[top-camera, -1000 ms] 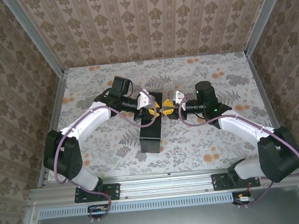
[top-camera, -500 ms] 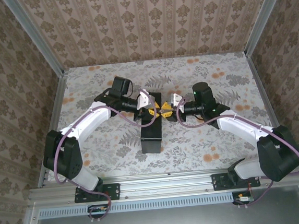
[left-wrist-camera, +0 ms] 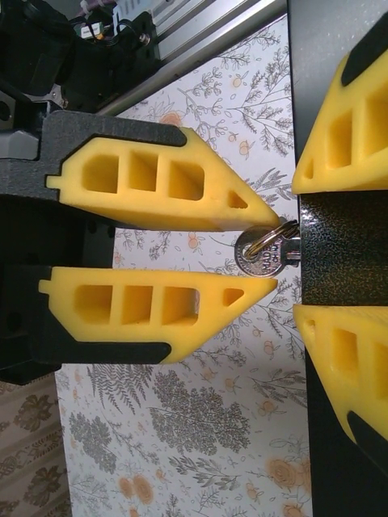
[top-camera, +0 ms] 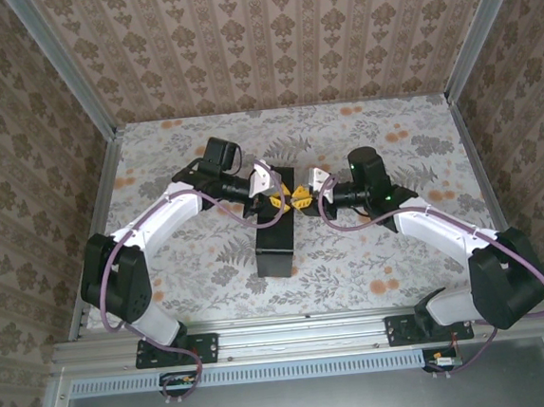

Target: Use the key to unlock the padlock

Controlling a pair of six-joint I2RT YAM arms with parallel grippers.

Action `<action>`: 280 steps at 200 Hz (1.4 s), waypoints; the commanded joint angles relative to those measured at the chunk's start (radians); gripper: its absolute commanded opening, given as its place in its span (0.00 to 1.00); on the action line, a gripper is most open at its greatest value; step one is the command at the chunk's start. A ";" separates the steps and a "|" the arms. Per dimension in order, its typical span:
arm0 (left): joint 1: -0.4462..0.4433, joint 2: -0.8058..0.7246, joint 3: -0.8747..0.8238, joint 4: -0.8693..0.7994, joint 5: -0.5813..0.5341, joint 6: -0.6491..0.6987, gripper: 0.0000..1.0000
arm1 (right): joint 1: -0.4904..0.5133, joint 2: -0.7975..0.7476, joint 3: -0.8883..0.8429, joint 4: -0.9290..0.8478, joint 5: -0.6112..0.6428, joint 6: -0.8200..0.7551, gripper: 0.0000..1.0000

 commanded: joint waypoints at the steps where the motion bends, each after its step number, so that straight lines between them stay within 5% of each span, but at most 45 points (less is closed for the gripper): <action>1: 0.010 -0.003 0.044 0.026 0.078 0.023 0.09 | 0.018 -0.003 0.038 -0.057 -0.007 -0.028 0.18; 67: 0.015 -0.009 0.040 0.021 0.085 0.025 0.08 | 0.020 -0.002 0.098 -0.155 -0.049 0.139 0.08; 195: 0.018 -0.029 0.009 0.067 0.078 0.012 0.08 | 0.057 0.030 0.158 -0.275 -0.105 0.972 0.02; 236: 0.030 -0.027 0.004 0.046 0.086 0.029 0.08 | 0.027 0.002 0.208 -0.477 -0.052 0.756 0.29; 280: 0.039 -0.021 0.025 0.006 0.111 0.042 0.08 | -0.029 -0.065 0.205 -0.449 -0.024 0.326 0.39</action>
